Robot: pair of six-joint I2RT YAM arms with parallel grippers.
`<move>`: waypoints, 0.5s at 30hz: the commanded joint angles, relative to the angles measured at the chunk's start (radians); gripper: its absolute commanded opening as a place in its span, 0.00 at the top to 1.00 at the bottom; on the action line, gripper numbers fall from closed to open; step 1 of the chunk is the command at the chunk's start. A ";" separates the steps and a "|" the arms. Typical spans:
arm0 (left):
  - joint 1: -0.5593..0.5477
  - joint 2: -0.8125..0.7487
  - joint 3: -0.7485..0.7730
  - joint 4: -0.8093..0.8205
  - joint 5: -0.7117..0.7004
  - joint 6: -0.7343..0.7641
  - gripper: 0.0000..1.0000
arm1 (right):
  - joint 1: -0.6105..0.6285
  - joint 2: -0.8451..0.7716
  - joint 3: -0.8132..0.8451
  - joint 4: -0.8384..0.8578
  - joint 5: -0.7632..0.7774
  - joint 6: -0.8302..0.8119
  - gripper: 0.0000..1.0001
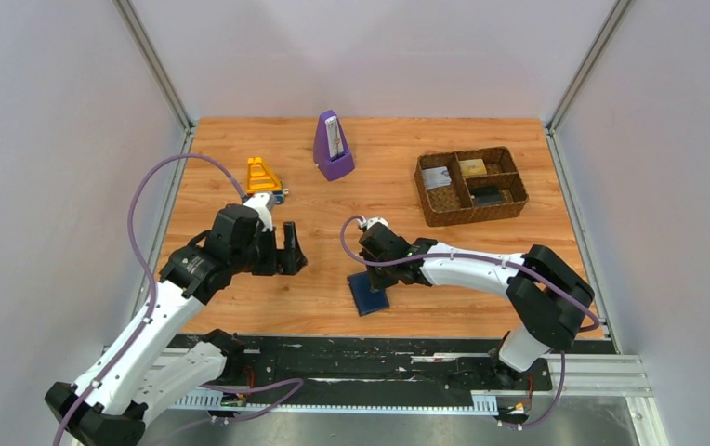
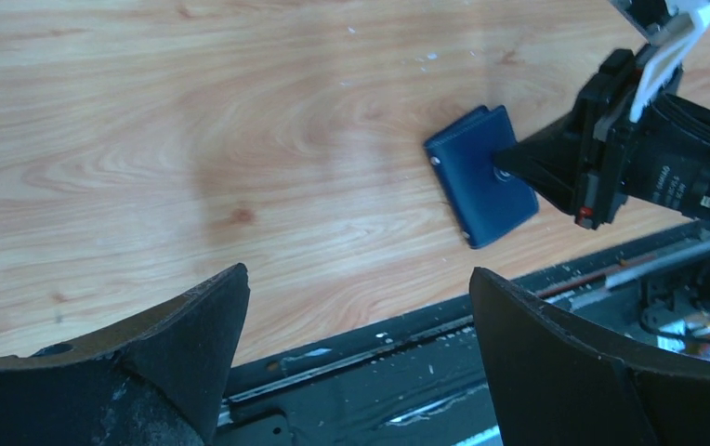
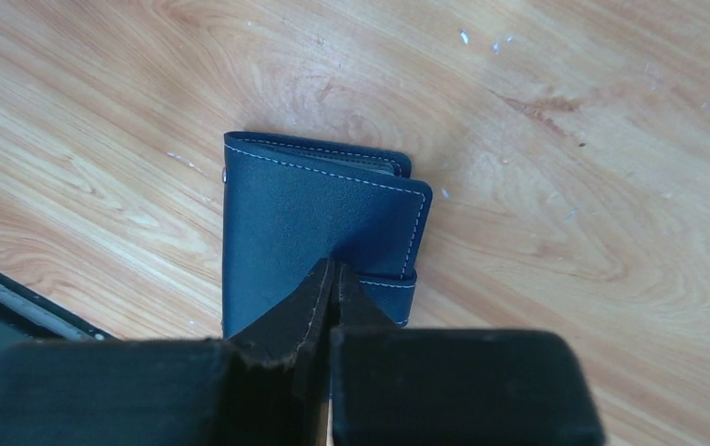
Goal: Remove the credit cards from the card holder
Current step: Open the card holder at the center of the board.
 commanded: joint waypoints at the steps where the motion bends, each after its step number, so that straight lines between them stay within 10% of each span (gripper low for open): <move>1: 0.004 0.040 -0.078 0.132 0.203 -0.064 0.05 | -0.001 -0.002 0.022 0.006 -0.053 0.119 1.00; 15: 0.003 0.045 -0.177 0.207 0.237 -0.104 0.07 | 0.049 0.014 0.112 -0.131 0.015 0.203 0.67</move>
